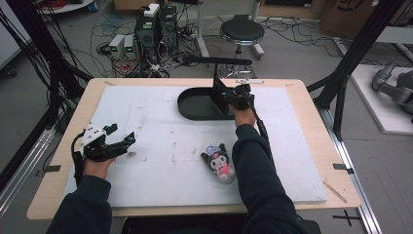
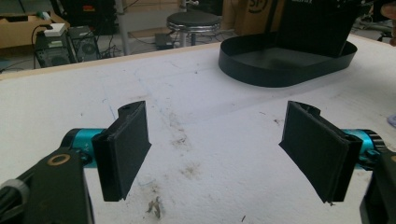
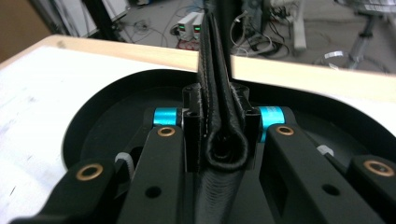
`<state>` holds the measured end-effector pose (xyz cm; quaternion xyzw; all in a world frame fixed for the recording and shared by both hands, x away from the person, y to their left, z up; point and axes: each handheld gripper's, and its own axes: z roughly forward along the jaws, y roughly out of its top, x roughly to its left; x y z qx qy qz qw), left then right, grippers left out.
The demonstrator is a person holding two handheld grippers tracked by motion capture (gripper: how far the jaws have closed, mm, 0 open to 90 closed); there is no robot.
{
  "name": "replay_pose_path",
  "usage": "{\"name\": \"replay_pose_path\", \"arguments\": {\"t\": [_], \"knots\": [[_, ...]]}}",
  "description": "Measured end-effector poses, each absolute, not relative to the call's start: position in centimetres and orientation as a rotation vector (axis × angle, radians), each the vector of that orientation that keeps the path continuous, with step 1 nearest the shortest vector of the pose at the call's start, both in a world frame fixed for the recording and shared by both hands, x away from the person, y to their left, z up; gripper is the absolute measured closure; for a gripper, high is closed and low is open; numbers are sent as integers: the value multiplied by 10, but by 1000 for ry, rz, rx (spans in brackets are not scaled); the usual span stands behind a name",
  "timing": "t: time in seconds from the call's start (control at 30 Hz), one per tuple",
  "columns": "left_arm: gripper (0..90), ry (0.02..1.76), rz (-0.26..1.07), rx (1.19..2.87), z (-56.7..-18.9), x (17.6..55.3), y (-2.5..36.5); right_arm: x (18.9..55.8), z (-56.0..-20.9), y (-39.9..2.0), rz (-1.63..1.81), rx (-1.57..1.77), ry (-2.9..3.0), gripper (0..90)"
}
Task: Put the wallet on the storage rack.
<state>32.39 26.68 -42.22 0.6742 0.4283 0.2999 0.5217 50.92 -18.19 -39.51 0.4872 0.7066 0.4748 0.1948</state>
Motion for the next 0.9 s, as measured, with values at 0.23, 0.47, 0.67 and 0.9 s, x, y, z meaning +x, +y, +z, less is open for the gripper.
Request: {"name": "replay_pose_path", "arguments": {"t": [0.23, 0.47, 0.67, 0.9], "knots": [[231, 1024, 719, 1619, -423, 325, 265, 511, -400, -175, 1380, 1348, 2000, 780], [231, 1025, 722, 1616, -422, 324, 267, 511, -407, -168, 1199, 1287, 2025, 720], [231, 1026, 720, 1617, -422, 324, 267, 513, -407, -177, 1030, 1252, 2030, 511], [232, 1026, 717, 1620, -422, 324, 266, 517, -414, -189, 864, 1304, 2056, 356]]}}
